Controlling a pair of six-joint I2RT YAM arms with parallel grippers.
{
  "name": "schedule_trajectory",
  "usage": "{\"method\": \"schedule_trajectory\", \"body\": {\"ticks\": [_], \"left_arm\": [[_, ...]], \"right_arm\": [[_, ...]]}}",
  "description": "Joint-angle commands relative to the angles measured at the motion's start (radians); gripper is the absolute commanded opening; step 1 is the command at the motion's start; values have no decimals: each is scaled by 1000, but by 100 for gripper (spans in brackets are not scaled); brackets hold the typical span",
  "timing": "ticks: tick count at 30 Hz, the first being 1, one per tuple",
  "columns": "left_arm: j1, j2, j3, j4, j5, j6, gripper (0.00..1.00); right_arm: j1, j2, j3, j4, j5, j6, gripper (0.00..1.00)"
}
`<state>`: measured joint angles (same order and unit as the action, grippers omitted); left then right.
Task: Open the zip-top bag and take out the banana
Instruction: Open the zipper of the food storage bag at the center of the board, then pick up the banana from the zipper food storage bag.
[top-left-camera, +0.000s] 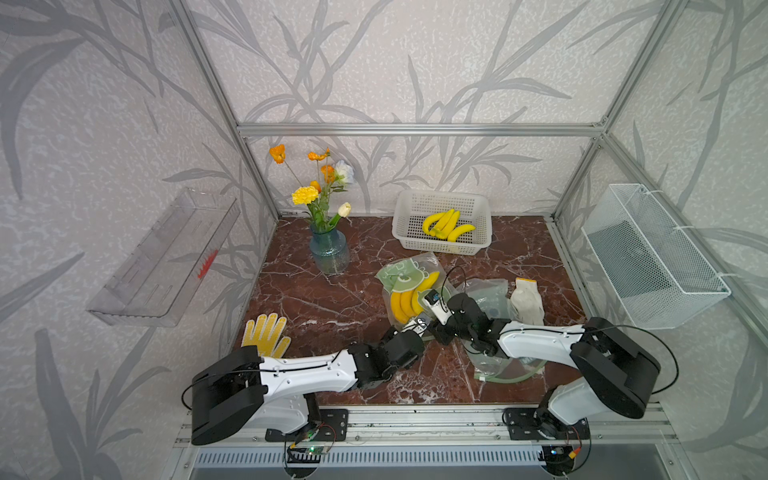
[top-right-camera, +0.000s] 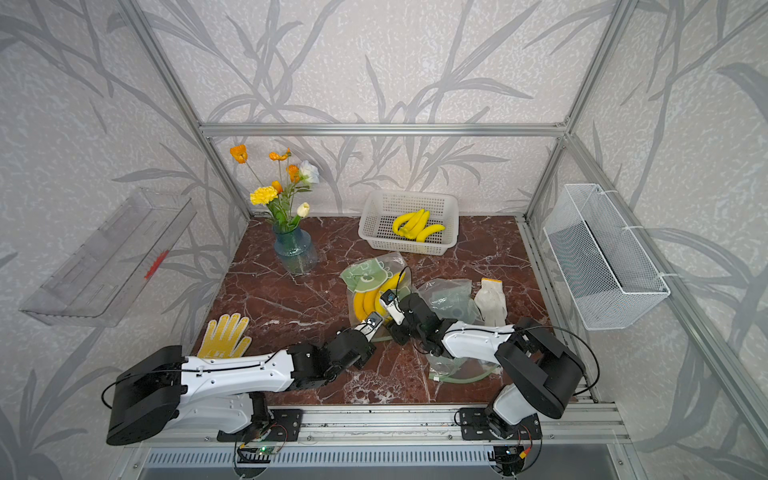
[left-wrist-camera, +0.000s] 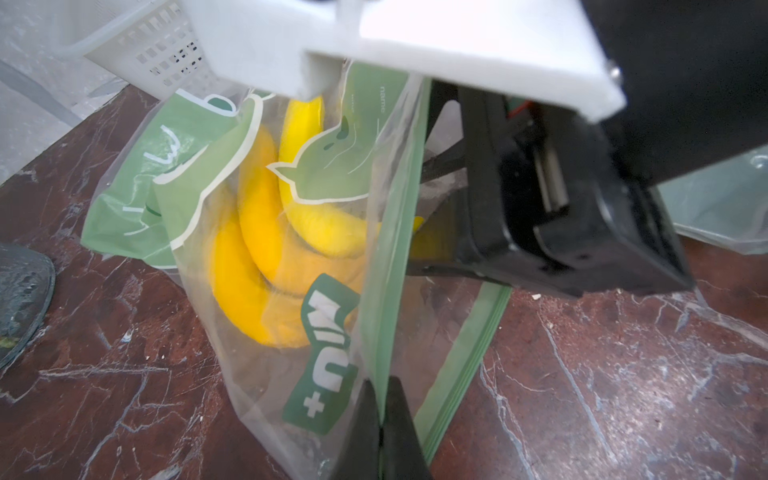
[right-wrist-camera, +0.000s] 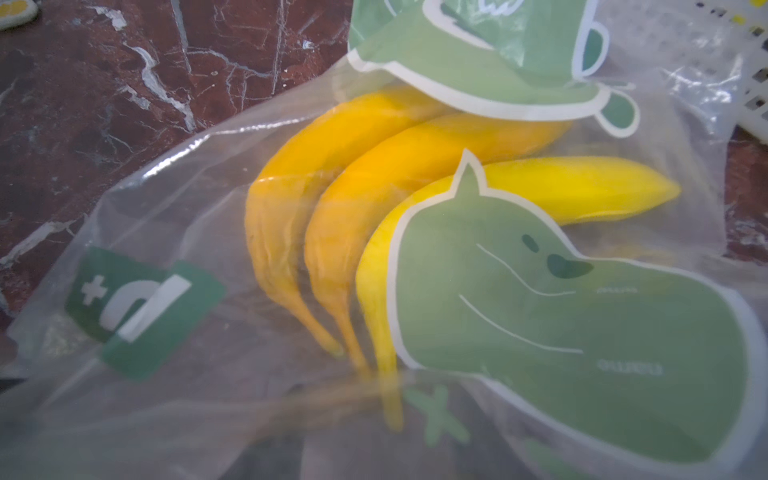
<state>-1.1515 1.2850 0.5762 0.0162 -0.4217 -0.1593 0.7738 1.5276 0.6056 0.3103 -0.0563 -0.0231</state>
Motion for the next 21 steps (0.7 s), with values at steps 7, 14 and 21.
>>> {"method": "schedule_trajectory", "body": {"ticks": [7, 14, 21], "left_arm": [[-4, -13, 1, -15, 10, -3, 0], [-4, -10, 1, -15, 6, 1, 0], [-4, -10, -10, -15, -34, -24, 0]], "right_arm": [[-81, 95, 55, 97, -158, -36, 56], [-83, 173, 95, 70, -245, -121, 56], [-84, 169, 75, 58, -326, -162, 53]]}}
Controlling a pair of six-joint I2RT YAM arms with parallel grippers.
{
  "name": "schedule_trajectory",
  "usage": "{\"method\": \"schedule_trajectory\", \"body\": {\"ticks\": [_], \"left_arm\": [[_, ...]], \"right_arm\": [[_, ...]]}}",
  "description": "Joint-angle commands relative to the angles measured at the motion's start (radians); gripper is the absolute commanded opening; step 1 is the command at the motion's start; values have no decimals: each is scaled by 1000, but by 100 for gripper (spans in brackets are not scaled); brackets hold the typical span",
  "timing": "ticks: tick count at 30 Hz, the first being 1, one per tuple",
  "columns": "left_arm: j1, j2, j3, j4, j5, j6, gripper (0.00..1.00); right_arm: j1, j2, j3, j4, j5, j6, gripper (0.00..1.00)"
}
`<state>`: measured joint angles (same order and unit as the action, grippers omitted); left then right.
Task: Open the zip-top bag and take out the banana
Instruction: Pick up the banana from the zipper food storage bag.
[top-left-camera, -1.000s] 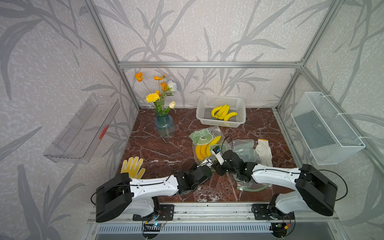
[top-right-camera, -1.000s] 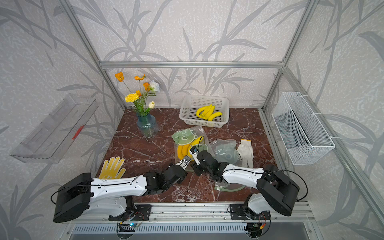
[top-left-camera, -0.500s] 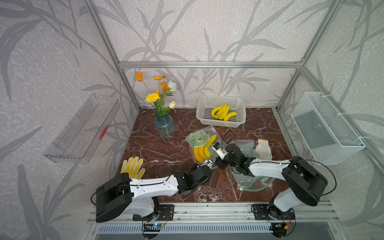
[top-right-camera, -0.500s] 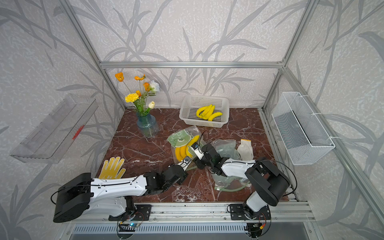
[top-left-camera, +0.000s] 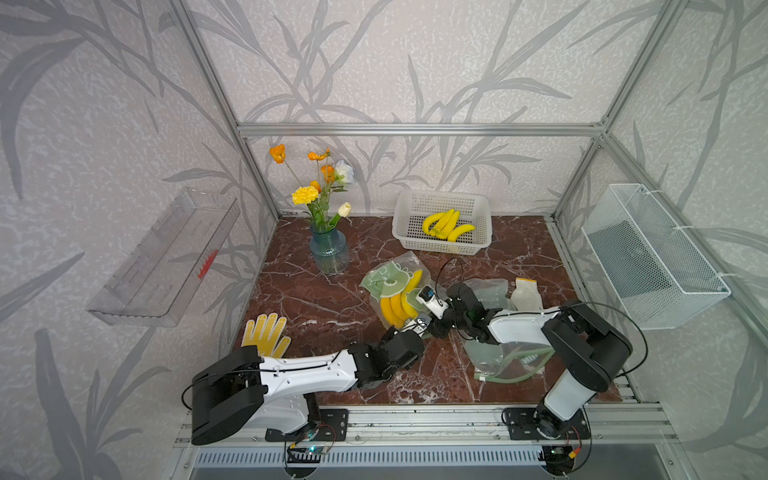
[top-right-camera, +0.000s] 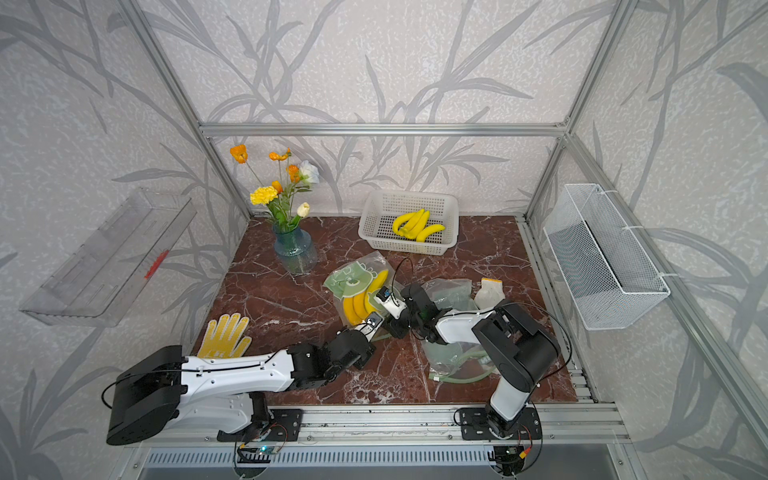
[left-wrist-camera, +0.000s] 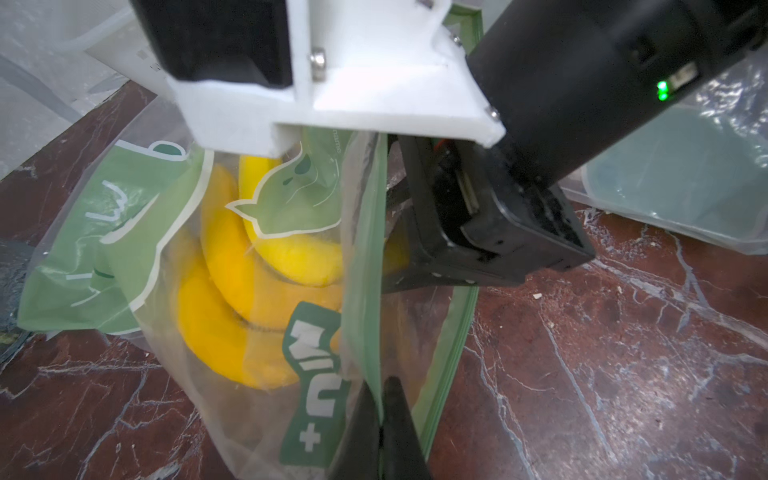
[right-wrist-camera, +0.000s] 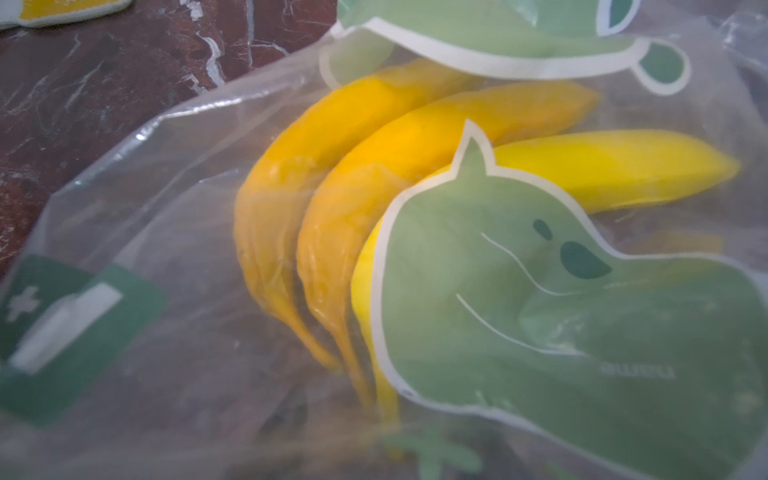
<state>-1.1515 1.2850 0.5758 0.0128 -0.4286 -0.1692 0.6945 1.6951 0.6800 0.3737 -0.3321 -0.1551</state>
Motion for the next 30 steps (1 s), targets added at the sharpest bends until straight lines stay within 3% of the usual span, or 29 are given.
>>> {"method": "schedule_trajectory", "body": {"ticks": [1, 11, 16, 22, 30], "left_arm": [[-4, -7, -11, -11, -30, -15, 0], [-3, 9, -8, -16, -64, -22, 0], [-3, 12, -10, -14, -68, -21, 0], [-3, 5, -10, -17, -65, -21, 0], [-4, -10, -21, -25, -64, -30, 0]], "right_arm": [[-4, -5, -2, -12, -49, -31, 52], [-3, 6, 44, -220, -97, -48, 29], [-3, -39, 34, -206, -110, -46, 27], [-3, -28, 89, -233, -47, -54, 34], [-2, -6, 72, -119, -15, -7, 42]]}}
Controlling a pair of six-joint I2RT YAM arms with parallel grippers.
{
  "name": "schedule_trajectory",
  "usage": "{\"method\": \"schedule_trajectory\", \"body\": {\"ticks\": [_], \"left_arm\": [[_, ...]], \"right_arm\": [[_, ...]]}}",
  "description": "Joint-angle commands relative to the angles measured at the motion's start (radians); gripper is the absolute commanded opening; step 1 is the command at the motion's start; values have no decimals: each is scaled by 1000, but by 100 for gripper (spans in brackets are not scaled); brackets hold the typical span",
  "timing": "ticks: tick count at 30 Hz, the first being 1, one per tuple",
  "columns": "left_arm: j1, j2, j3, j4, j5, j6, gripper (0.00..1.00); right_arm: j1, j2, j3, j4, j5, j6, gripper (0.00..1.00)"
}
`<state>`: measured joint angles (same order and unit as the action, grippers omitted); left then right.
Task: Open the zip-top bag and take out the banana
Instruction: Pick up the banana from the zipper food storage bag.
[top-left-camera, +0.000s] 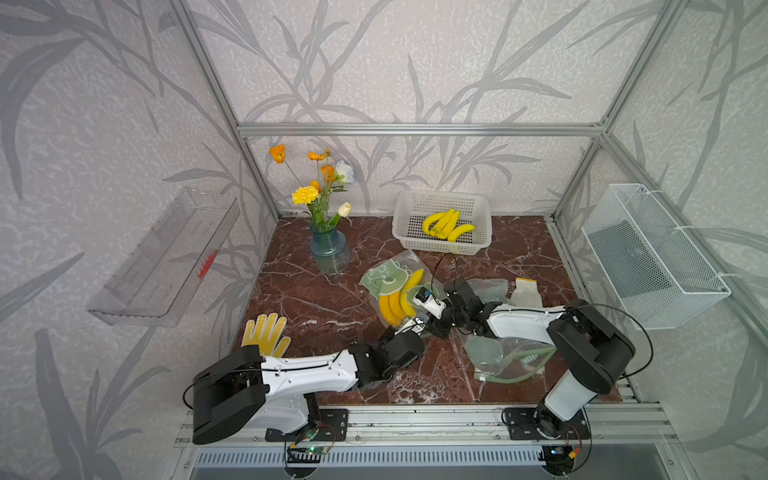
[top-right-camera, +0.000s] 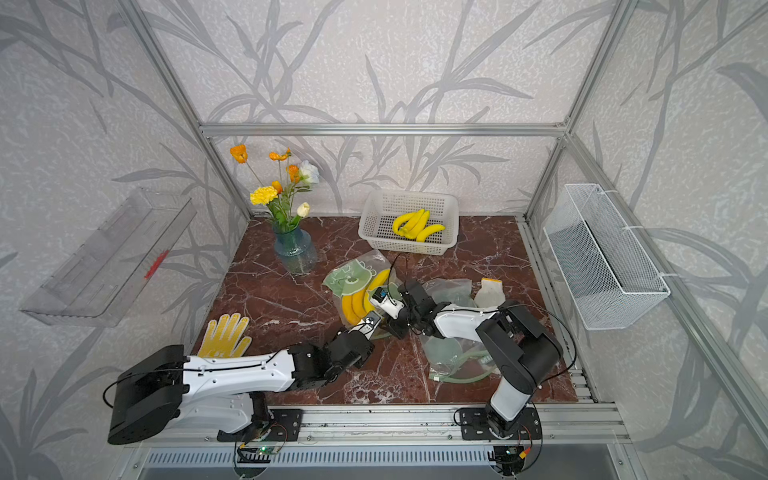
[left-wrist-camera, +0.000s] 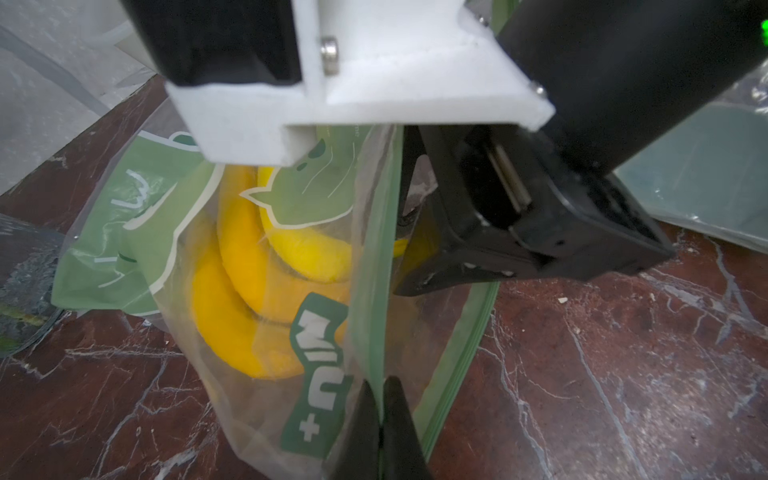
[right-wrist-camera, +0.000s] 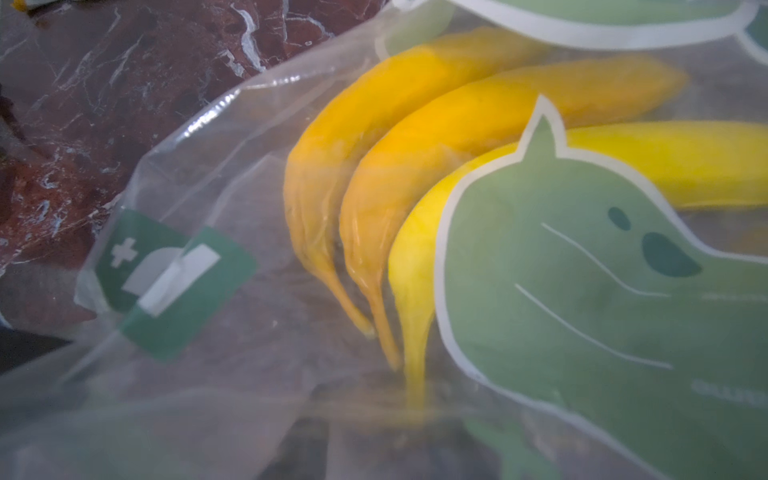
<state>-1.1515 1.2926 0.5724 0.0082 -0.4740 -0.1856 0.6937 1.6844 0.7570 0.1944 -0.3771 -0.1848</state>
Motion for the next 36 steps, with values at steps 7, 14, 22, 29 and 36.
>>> {"method": "schedule_trajectory", "body": {"ticks": [7, 14, 22, 29, 36], "left_arm": [[-3, -27, -28, -8, -20, -14, 0], [-5, -19, -22, -5, -12, -15, 0], [-3, -21, -26, 4, -19, -11, 0], [-3, -25, -35, 9, -25, -16, 0], [-3, -33, -40, 5, -41, -15, 0]], "right_arm": [[-3, 3, 7, 92, 72, 48, 49], [-2, 105, 69, 133, 26, 100, 51], [6, 196, 137, 81, 30, 102, 49], [17, 225, 156, -32, 56, 34, 38], [53, 255, 174, -174, 153, -25, 31]]}}
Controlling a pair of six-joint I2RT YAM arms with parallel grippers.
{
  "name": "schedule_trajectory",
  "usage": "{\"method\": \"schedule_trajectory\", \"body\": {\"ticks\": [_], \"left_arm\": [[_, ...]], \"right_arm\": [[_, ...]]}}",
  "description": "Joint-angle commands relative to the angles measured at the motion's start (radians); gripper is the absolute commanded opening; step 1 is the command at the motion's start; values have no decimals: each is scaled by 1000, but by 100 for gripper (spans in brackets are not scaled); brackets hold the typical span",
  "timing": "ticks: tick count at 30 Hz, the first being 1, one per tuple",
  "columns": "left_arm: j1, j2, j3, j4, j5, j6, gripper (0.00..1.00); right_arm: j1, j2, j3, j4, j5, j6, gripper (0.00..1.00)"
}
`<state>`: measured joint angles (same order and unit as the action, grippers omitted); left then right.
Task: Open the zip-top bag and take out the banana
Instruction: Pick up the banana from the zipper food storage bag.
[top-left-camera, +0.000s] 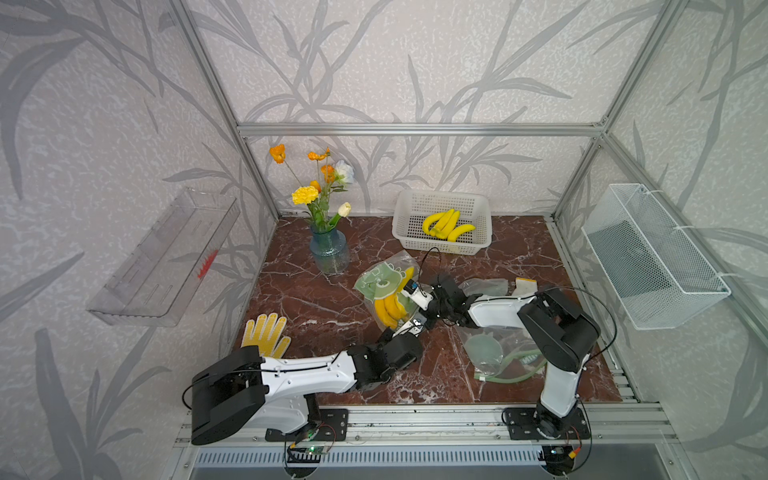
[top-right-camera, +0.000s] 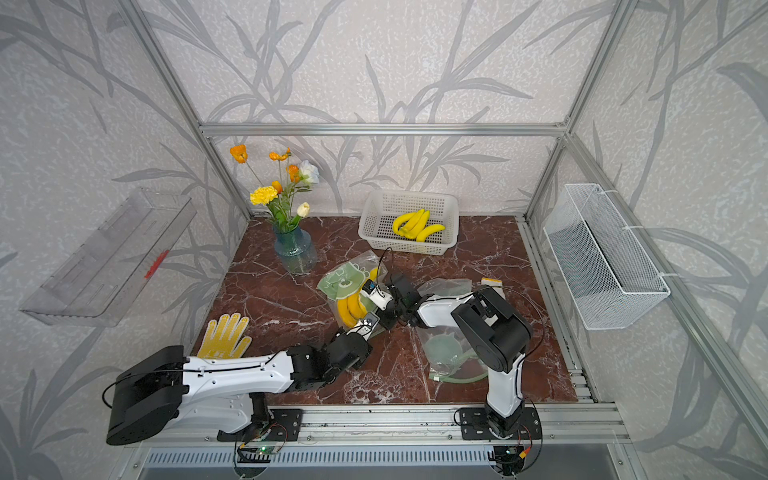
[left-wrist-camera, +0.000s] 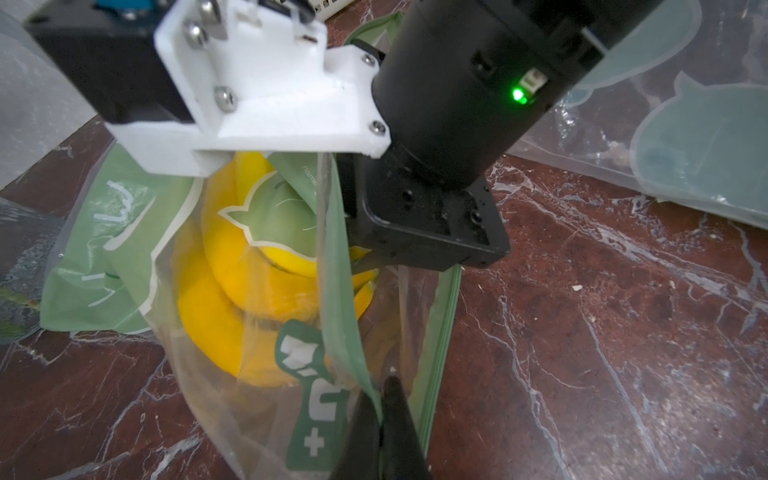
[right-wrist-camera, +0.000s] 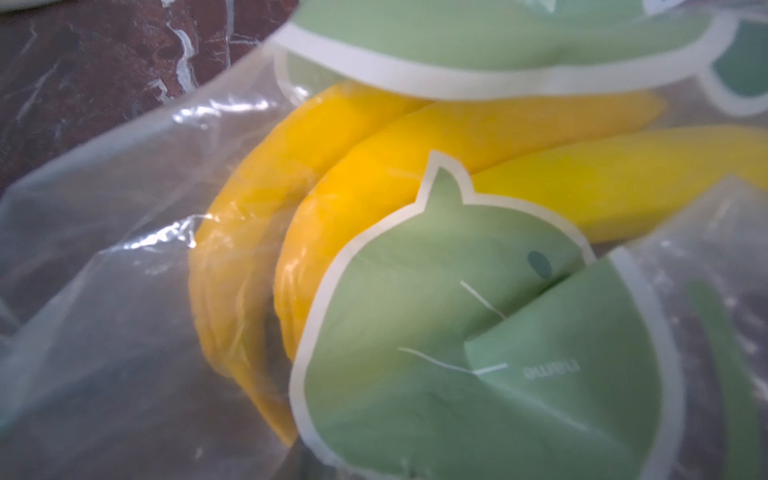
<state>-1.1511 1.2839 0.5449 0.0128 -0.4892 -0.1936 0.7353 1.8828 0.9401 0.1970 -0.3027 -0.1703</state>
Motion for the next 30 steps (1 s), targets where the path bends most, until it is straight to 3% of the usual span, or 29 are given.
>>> {"method": "schedule_trajectory", "body": {"ticks": [1, 7, 23, 30], "left_arm": [[-3, -25, -13, -2, -26, -7, 0], [-4, -44, -22, -15, -36, -11, 0], [-3, -66, -27, -40, -78, -6, 0], [-1, -52, -26, -47, -101, 2, 0]], "right_arm": [[12, 60, -8, -190, 88, -34, 30], [10, 67, 5, -265, 100, -8, 27], [-9, -57, -58, -222, -52, 169, 7], [-19, -94, -62, -235, -63, 231, 5]]}}
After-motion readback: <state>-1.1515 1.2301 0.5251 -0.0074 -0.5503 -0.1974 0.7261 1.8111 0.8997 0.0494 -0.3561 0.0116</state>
